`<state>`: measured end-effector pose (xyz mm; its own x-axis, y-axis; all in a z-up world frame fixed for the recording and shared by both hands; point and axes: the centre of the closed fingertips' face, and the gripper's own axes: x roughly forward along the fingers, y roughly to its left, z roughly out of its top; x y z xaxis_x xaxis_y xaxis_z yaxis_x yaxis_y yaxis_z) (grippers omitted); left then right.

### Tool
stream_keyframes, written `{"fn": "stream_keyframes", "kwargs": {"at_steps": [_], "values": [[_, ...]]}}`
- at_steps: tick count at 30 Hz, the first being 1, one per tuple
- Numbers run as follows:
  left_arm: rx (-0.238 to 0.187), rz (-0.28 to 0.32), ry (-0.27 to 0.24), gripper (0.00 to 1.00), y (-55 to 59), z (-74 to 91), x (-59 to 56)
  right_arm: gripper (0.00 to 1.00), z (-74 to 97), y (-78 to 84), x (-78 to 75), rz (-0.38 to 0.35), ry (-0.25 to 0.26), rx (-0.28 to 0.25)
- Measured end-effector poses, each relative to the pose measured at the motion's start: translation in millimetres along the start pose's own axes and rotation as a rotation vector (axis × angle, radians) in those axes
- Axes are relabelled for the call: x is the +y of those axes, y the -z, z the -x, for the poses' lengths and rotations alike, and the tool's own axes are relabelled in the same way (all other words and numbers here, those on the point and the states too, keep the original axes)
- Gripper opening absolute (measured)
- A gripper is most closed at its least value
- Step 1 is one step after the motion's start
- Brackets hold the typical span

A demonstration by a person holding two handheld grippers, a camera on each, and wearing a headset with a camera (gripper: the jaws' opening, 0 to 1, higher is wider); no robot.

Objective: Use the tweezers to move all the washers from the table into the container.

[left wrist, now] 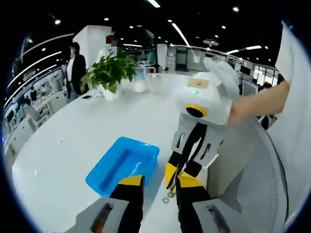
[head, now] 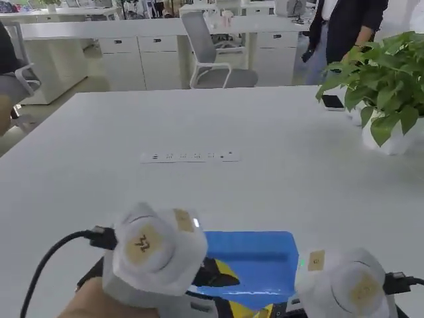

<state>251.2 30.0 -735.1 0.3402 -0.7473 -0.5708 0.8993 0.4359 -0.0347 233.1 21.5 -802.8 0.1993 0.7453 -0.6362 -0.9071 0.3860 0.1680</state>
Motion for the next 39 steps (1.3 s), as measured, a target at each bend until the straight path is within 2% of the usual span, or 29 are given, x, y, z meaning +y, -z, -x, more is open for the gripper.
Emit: {"fn": "stream_keyframes", "kwargs": {"at_steps": [2,5,7,10,15,21,25,29,35,39], "values": [[-0.054,0.077,-0.060,0.33,3.8,12.0,5.4,0.01,2.3,0.8,-5.4,-0.063,0.012,-0.020],[-0.155,0.206,-0.159,0.47,11.1,29.3,12.3,0.01,4.3,1.5,-7.6,-0.101,0.006,-0.045],[-0.210,0.246,-0.217,0.56,15.4,38.5,13.6,0.01,6.7,0.5,-6.3,-0.122,-0.001,-0.056],[-0.261,0.295,-0.275,0.62,22.6,48.1,12.2,0.01,13.0,-6.2,-6.4,-0.154,-0.004,-0.088],[-0.331,0.327,-0.355,0.72,24.8,57.6,13.4,0.01,27.2,-19.0,-8.6,-0.167,0.003,-0.107],[-0.341,0.310,-0.406,0.86,23.7,61.5,15.9,0.01,45.0,-33.9,-14.6,-0.156,0.023,-0.116],[-0.369,0.306,-0.431,0.89,22.4,68.0,19.1,0.01,55.4,-43.8,-18.7,-0.129,0.040,-0.116],[-0.378,0.299,-0.468,0.92,22.4,74.3,23.0,0.02,62.5,-52.6,-24.9,-0.112,0.062,-0.115],[-0.368,0.271,-0.512,0.95,25.2,80.5,25.7,0.02,67.2,-63.4,-38.9,-0.110,0.092,-0.137],[-0.356,0.253,-0.542,0.99,27.2,82.2,27.1,0.02,69.9,-69.4,-54.7,-0.144,0.123,-0.162]]}}
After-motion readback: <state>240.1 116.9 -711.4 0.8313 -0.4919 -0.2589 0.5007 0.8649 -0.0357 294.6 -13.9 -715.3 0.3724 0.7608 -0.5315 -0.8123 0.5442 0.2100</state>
